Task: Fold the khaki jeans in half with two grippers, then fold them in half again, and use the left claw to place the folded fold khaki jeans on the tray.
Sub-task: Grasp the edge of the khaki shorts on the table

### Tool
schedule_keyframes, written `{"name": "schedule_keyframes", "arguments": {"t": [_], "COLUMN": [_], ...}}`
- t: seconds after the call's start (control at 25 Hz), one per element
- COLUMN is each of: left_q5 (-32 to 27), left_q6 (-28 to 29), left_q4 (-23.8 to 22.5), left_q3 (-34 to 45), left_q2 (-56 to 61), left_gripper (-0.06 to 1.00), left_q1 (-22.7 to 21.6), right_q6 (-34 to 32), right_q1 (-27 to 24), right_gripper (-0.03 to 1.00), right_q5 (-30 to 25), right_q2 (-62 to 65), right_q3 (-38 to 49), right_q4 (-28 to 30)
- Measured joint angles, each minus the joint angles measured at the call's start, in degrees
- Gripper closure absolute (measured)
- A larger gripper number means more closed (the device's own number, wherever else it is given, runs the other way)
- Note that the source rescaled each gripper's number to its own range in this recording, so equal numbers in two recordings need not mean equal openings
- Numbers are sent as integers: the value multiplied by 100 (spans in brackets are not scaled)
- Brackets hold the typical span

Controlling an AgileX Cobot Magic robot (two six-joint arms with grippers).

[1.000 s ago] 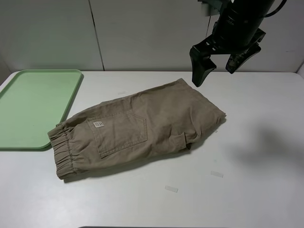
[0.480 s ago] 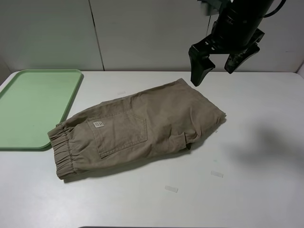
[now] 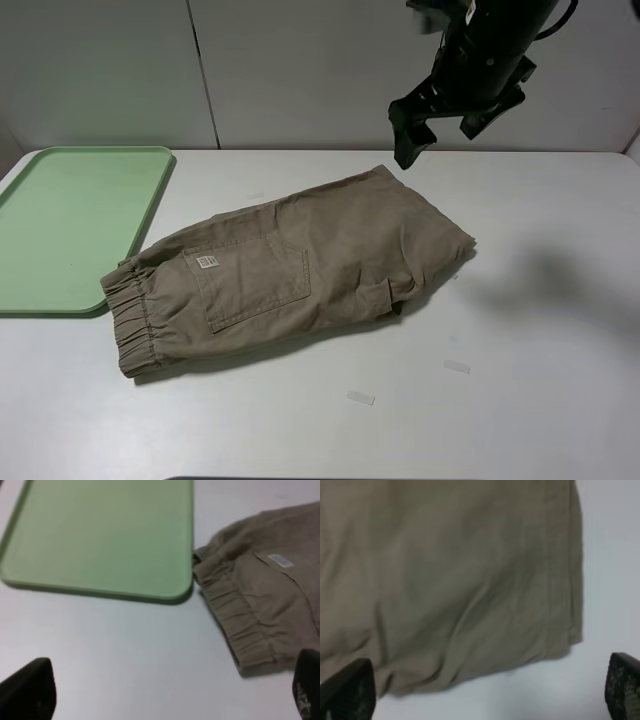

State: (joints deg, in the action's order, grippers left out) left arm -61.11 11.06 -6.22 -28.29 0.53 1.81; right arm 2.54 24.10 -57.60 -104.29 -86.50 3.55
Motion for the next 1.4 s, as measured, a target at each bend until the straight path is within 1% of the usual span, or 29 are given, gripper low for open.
{"name": "schedule_keyframes", "arguments": {"t": [0.08, 0.16, 0.32, 0.48, 0.64, 0.92, 1.0, 1.2, 1.4], "left_q5": [6, 6, 6, 6, 6, 6, 6, 6, 6], "left_q6": [0, 0, 0, 0, 0, 0, 0, 0, 0], "left_q4": [0, 0, 0, 0, 0, 0, 0, 0, 0], "left_q3": [0, 0, 0, 0, 0, 0, 0, 0, 0], "left_q2": [0, 0, 0, 0, 0, 0, 0, 0, 0], "left_gripper": [1, 1, 1, 1, 1, 1, 1, 1, 1], "left_q1": [-140, -175, -175, -175, -175, -175, -175, -175, -175], "right_q6": [34, 92, 392, 750, 1008, 1132, 1160, 1214, 1266], "right_q1": [-150, -330, -656, -863, -916, -916, -916, -921, -921], "right_gripper": [-3, -3, -3, -3, -3, -3, -3, -3, -3], "right_q5": [181, 347, 467, 507, 507, 518, 524, 512, 457], "right_q2": [-233, -455, -967, -1544, -2118, -2972, -3151, -3372, -3466], "right_q3": [20, 20, -160, -533, -1053, -1770, -1829, -1886, -1952], "right_q4": [35, 41, 6, -156, -355, -355, -355, -119, -155]}}
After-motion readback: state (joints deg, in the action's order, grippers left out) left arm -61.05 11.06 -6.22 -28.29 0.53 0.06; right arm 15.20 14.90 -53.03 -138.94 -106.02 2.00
